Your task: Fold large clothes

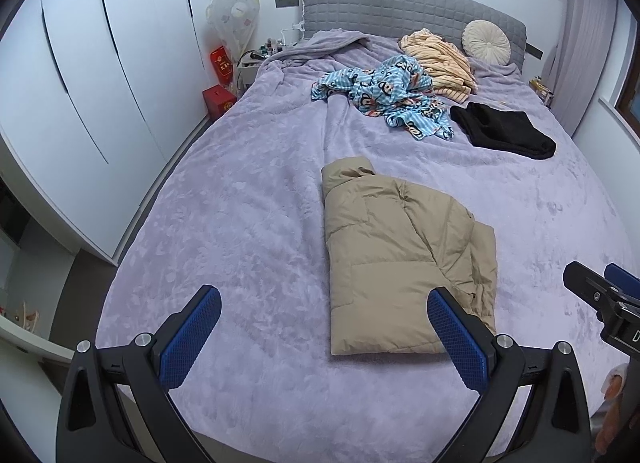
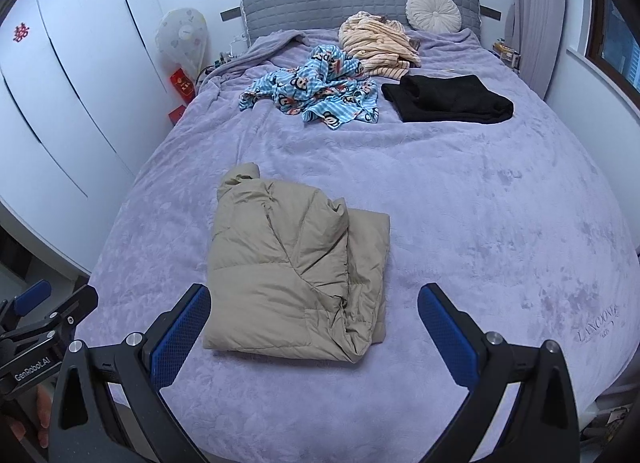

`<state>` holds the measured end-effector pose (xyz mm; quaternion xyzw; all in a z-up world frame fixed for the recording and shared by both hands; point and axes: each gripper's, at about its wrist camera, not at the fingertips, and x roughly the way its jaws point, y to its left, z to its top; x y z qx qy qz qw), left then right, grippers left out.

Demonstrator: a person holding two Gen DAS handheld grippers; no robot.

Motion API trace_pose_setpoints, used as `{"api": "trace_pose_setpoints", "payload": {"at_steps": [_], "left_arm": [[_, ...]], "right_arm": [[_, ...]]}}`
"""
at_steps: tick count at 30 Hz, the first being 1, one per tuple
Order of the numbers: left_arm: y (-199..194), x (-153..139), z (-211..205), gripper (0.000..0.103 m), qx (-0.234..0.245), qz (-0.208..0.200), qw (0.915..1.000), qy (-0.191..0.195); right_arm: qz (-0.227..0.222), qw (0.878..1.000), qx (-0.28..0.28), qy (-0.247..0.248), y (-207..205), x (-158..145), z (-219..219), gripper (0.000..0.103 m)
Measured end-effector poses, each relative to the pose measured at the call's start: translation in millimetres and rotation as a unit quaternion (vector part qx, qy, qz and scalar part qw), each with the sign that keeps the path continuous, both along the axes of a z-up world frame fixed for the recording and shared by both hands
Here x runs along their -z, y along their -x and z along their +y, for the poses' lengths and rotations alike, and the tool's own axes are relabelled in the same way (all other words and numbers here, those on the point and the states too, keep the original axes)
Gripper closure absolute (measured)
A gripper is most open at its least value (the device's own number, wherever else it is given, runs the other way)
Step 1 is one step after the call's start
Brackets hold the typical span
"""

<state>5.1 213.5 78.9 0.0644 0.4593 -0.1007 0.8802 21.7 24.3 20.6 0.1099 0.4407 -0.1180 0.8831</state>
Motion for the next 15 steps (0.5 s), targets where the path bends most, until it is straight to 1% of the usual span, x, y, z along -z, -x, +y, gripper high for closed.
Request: {"api": "trace_pose_setpoints", "payload": {"at_steps": [15], "left_arm": [[-0.8, -0.2, -0.4, 0.000, 0.000, -0.001, 1.0000, -0.001]], "right_arm": [[0.002, 1.000, -0.001, -0.001, -0.2, -0.7, -1.0, 0.000]]}}
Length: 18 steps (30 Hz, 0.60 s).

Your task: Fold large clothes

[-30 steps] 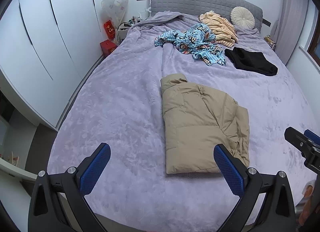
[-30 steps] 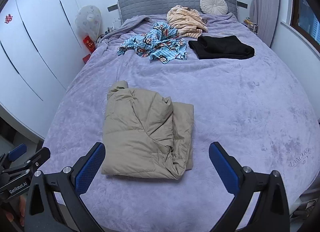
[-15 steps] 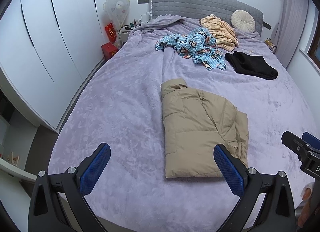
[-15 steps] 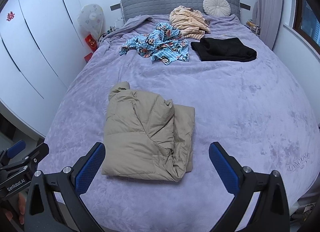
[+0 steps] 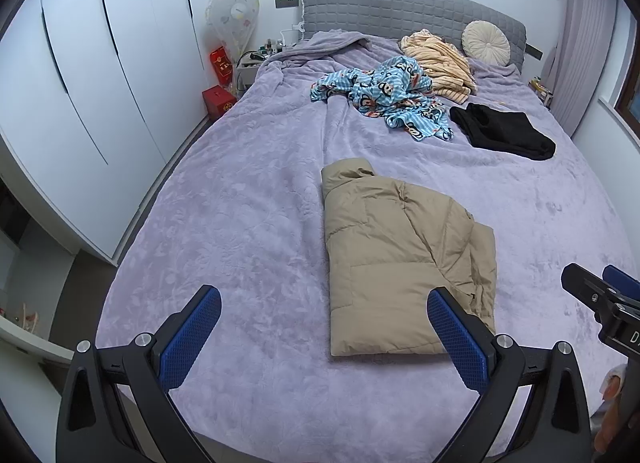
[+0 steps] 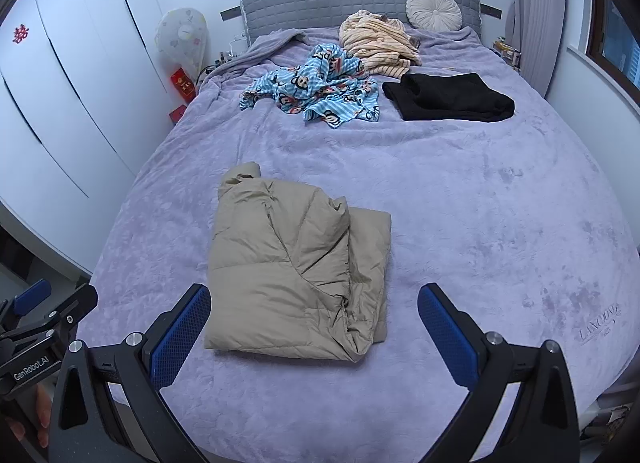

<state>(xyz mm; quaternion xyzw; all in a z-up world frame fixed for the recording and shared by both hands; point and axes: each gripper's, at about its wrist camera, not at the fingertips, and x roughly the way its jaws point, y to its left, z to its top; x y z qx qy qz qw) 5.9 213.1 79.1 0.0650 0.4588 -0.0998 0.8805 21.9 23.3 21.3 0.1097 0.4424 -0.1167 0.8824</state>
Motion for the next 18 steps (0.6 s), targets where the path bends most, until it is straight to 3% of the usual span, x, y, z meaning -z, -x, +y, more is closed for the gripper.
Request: {"api": "trace_pose_setpoints", "payload": {"at_steps": [18], "left_arm": [[-0.5, 0.3, -0.6, 0.000, 0.001, 0.001, 1.0000, -0.002]], "right_arm": [[0.001, 1.000, -0.002, -0.001, -1.1, -0.9, -2.4, 0.000]]}}
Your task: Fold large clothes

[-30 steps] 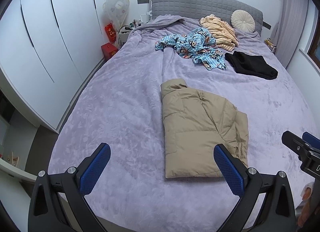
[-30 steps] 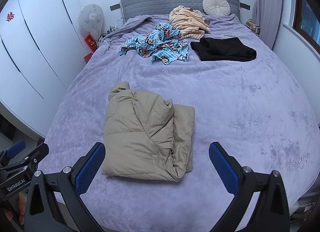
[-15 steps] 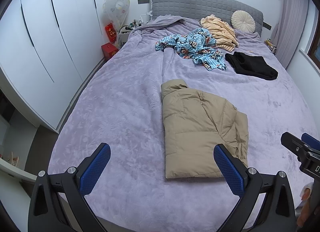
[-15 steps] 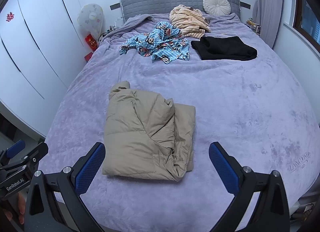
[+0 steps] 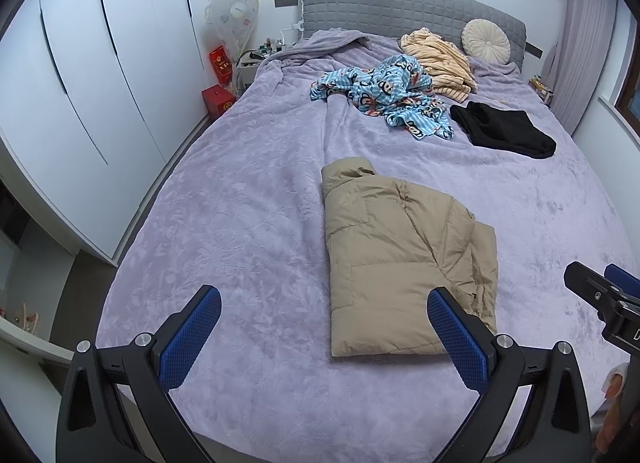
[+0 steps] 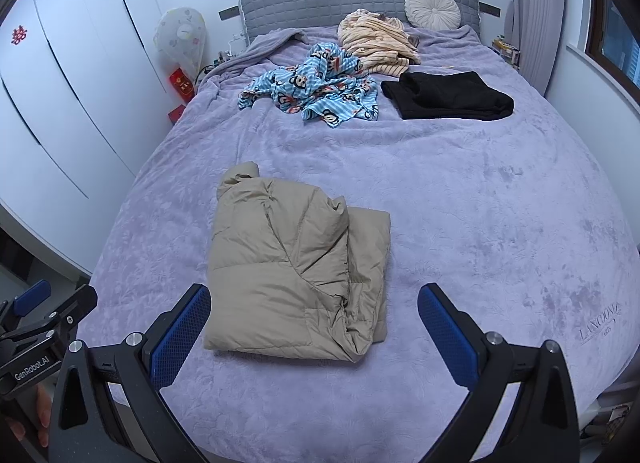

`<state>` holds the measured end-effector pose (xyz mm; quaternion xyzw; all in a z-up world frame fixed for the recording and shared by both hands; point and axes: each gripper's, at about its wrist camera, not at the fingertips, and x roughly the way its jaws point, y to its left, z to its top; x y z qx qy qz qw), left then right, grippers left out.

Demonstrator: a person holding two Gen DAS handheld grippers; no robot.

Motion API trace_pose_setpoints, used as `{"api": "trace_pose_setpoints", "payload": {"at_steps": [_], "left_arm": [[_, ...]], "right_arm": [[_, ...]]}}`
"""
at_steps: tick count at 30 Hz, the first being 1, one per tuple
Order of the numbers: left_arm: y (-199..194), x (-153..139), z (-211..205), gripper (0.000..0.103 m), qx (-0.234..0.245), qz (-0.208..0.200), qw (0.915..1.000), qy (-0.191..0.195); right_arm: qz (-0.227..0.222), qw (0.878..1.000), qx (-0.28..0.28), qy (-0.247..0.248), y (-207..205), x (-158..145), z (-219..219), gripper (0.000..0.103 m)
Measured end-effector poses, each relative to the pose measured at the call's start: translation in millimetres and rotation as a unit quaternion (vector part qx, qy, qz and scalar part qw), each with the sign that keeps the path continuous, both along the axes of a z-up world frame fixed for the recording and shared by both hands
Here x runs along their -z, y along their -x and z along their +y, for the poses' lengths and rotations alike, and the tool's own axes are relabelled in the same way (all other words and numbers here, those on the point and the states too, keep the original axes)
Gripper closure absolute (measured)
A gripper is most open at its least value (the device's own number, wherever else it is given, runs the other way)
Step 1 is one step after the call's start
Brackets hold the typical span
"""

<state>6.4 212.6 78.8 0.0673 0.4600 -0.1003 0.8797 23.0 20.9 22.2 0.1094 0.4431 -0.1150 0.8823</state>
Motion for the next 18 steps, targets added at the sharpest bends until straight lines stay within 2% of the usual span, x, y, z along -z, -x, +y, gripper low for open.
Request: {"api": "trace_pose_setpoints", "payload": {"at_steps": [18], "left_arm": [[-9.0, 0.8, 0.6, 0.000, -0.006, -0.011, 0.9999, 0.002]], "right_arm": [[0.005, 1.000, 0.002, -0.003, 6.5, 1.0, -2.7, 0.000]]}}
